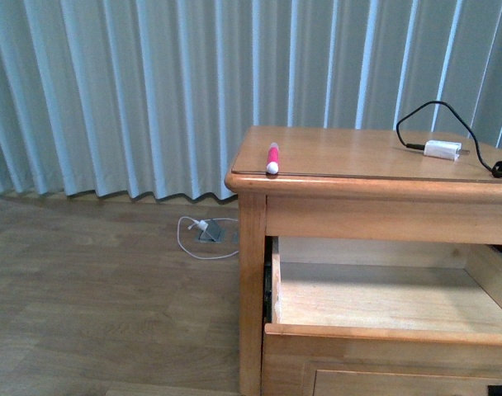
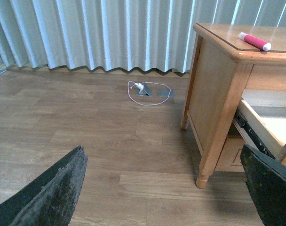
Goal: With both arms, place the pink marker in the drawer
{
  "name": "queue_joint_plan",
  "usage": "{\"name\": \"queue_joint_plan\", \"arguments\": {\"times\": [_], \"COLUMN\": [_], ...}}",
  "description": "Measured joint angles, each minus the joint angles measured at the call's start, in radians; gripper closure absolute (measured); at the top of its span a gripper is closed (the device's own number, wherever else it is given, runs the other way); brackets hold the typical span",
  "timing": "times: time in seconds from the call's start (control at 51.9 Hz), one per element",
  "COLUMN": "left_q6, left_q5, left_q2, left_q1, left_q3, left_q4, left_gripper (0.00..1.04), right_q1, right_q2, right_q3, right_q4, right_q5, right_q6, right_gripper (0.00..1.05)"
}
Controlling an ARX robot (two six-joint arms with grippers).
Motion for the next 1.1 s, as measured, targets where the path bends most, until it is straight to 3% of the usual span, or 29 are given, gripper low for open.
{"name": "queue_joint_plan", "arguments": {"times": [0.212, 0.424, 1.002, 1.041, 1.098], "left_q6": [0.0, 0.0, 0.0, -0.01, -0.045], "left_q5": [0.0, 0.0, 0.0, -0.047, -0.25], "left_q2": [0.0, 0.0, 0.0, 0.007, 0.056], "left_q1": [0.0, 0.0, 0.0, -0.016, -0.09], "left_q3": [0.0, 0.0, 0.0, 0.002, 0.019], "left_q4": [0.0, 0.0, 0.0, -0.01, -0.059], "left_gripper": [0.06, 0.06, 0.06, 0.06, 0.06], "right_q1": [-0.093, -0.18, -0.186, -0.186, -0.186], "right_q2": [-0.36, -0.521, -0.555, -0.555, -0.555], "right_q3": [0.079, 0.154, 0.155, 0.155, 0.155], "right_q4": [-0.385, -0.59, -0.627, -0.627, -0.627], "right_q5": [-0.135, -0.232, -0.211, -0.211, -0.211], "right_q6": [-0.077, -0.098, -0.096, -0.096, -0.096], "right_gripper": [0.08, 0.08, 0.08, 0.08, 0.08]}}
